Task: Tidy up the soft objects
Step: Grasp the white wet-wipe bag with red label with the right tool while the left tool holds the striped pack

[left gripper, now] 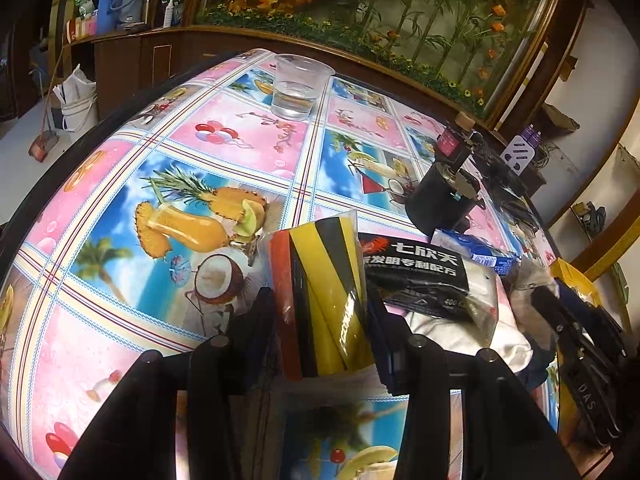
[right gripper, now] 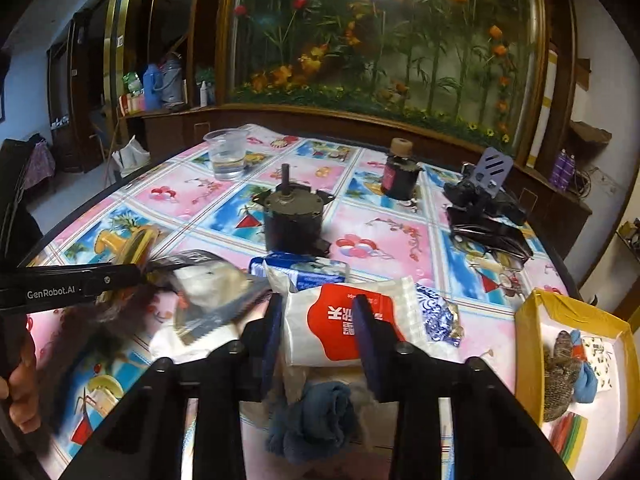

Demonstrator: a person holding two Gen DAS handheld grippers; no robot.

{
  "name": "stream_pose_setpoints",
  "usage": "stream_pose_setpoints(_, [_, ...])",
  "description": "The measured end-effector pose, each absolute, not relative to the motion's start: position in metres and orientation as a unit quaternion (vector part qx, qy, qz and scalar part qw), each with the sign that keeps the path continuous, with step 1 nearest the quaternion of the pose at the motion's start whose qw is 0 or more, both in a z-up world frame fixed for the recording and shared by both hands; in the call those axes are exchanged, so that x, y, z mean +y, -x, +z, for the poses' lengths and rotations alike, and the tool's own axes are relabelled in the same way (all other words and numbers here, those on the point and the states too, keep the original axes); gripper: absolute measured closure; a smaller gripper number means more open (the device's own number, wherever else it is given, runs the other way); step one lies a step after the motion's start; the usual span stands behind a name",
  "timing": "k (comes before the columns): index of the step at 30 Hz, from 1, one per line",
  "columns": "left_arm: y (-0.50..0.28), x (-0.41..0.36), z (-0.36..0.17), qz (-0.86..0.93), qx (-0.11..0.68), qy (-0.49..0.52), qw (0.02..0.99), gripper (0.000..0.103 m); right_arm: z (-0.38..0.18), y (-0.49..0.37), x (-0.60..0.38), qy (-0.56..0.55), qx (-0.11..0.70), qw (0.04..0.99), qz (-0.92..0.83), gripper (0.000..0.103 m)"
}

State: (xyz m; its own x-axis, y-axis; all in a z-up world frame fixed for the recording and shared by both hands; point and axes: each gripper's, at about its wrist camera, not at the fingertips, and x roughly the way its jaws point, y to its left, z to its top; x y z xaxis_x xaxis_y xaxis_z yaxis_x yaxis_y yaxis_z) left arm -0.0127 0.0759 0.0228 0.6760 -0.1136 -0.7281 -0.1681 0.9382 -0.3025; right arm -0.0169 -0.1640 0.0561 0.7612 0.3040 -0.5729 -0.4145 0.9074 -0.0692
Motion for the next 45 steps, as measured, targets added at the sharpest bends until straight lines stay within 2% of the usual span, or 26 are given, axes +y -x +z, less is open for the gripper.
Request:
stream_pose_setpoints(4, [0.014,0.075,0.024,0.009,0.4,0.175,0.9,0.059,0.08,0.055,-0.187,0.077,0.228,0.942,0.235,0.074])
stream_pose_setpoints(7, [0.015,0.075,0.025,0.008,0.397,0.176,0.901,0.059,0.092,0.094,-0.194,0.108,0.207,0.925,0.301,0.073])
stream_pose_setpoints(14, [0.016,0.075,0.026,0.008,0.399,0.178,0.9,0.059,0.057,0.152,-0.194,0.234,0.264,0.855,0.379,0.067])
stream_pose_setpoints(16, [0.016,0.075,0.026,0.01,0.398,0.179,0.9,0.059,0.055,0.169,-0.199,0.254,0.251,0.849,0.389,0.06])
stream_pose_setpoints(18, [0.016,0.076,0.026,0.011,0.398,0.181,0.899,0.059,0.062,0.174,-0.21,0.233,0.244,0.858,0.388,0.036])
stream_pose_setpoints(19, [0.016,0.076,0.025,0.011,0.399,0.18,0.899,0.059,0.066,0.172,-0.218,0.203,0.247,0.866,0.384,0.028])
stream_pose_setpoints(20, [0.016,0.075,0.026,0.01,0.399,0.18,0.899,0.059,0.068,0.169,-0.224,0.171,0.254,0.875,0.376,0.015])
stream_pose_setpoints(21, [0.017,0.075,0.026,0.01,0.398,0.178,0.9,0.059,0.069,0.159,-0.233,0.115,0.272,0.882,0.368,0.008])
stream_pose_setpoints(23, [0.017,0.074,0.027,0.01,0.397,0.177,0.9,0.059,0.066,0.141,-0.244,0.022,0.319,0.87,0.375,0.008])
stream_pose_setpoints(25, [0.017,0.074,0.026,0.01,0.398,0.178,0.9,0.059,0.062,0.13,-0.245,-0.004,0.339,0.866,0.368,0.008])
stream_pose_setpoints(28, [0.017,0.074,0.027,0.01,0.397,0.176,0.9,0.059,0.067,0.131,-0.232,0.073,0.318,0.871,0.367,0.008])
stream_pose_setpoints(31, [0.016,0.072,0.026,0.008,0.399,0.172,0.9,0.059,0.062,0.117,-0.212,0.158,0.334,0.853,0.368,0.008])
stream_pose_setpoints(37, [0.016,0.073,0.024,0.01,0.4,0.177,0.899,0.059,0.037,0.086,-0.197,0.201,0.377,0.837,0.343,0.008])
stream_pose_setpoints(38, [0.016,0.072,0.024,0.009,0.4,0.175,0.899,0.059,0.033,0.082,-0.197,0.196,0.386,0.835,0.341,0.012])
stream_pose_setpoints(39, [0.016,0.072,0.024,0.008,0.4,0.174,0.9,0.059,0.03,0.081,-0.197,0.189,0.394,0.832,0.342,0.027])
stream_pose_setpoints(41, [0.016,0.07,0.024,0.006,0.401,0.172,0.9,0.059,0.026,0.082,-0.197,0.179,0.405,0.828,0.343,0.032])
stream_pose_setpoints(44, [0.016,0.07,0.025,0.005,0.401,0.171,0.9,0.059,0.021,0.091,-0.192,0.184,0.411,0.82,0.353,0.049])
stream_pose_setpoints(45, [0.016,0.07,0.025,0.006,0.401,0.171,0.9,0.059,0.021,0.095,-0.191,0.182,0.411,0.82,0.354,0.051])
